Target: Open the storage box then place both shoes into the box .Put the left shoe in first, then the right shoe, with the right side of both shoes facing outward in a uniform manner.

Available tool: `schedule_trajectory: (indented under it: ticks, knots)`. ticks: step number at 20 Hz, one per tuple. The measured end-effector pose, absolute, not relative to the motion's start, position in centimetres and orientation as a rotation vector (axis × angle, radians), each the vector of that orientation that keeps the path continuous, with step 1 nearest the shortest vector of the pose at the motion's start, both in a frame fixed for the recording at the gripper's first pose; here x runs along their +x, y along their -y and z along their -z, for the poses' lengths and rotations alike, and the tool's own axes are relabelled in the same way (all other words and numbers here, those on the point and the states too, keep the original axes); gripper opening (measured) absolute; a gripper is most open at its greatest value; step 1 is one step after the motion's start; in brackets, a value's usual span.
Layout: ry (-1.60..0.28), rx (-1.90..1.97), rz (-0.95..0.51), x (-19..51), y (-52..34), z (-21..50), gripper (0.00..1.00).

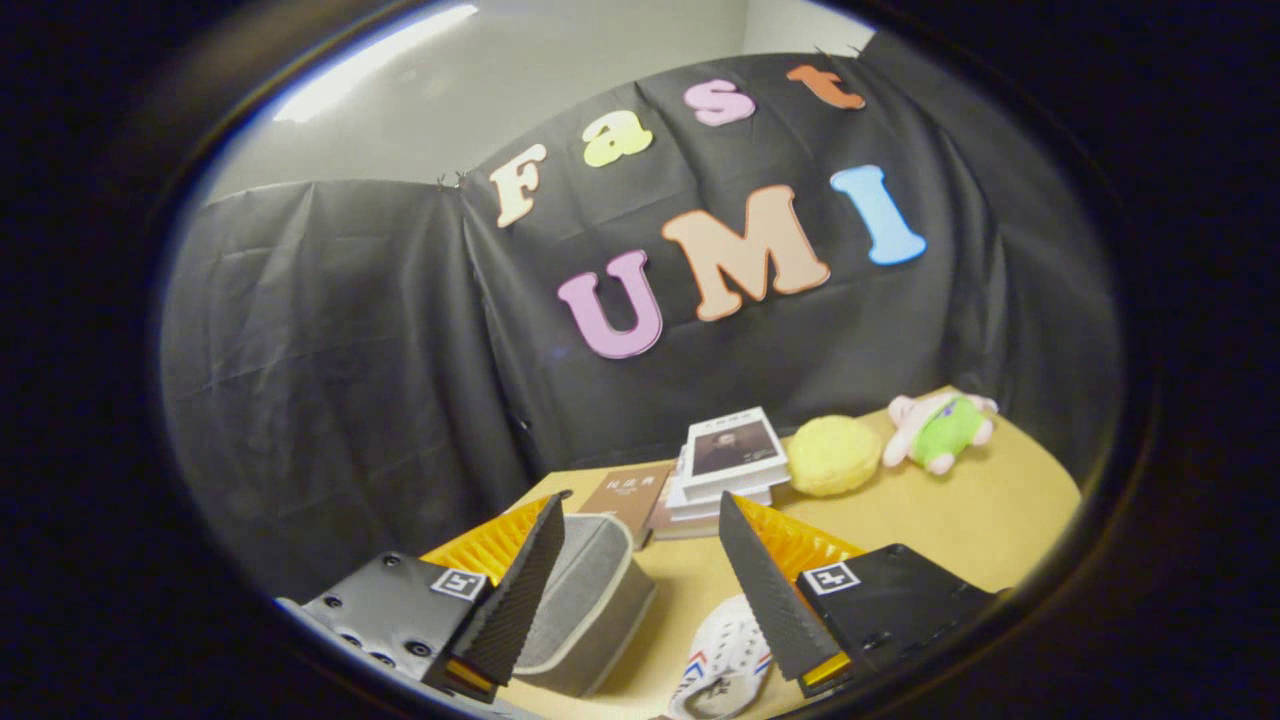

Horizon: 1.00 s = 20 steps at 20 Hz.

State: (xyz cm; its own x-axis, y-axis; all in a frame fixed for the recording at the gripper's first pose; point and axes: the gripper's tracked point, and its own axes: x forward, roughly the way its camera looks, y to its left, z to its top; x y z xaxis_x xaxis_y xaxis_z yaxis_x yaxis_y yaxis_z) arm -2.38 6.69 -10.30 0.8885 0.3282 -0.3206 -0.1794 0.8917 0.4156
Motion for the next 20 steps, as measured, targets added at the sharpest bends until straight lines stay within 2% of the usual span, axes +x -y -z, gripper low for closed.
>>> schedule_trajectory:
  ticks: [16,20]
  knots:
    - [-0.882,0.923,-0.450,-8.2,-15.1,20.3,1.00]
    - [-0.928,1.005,-0.459,-8.5,-16.2,21.6,1.00]
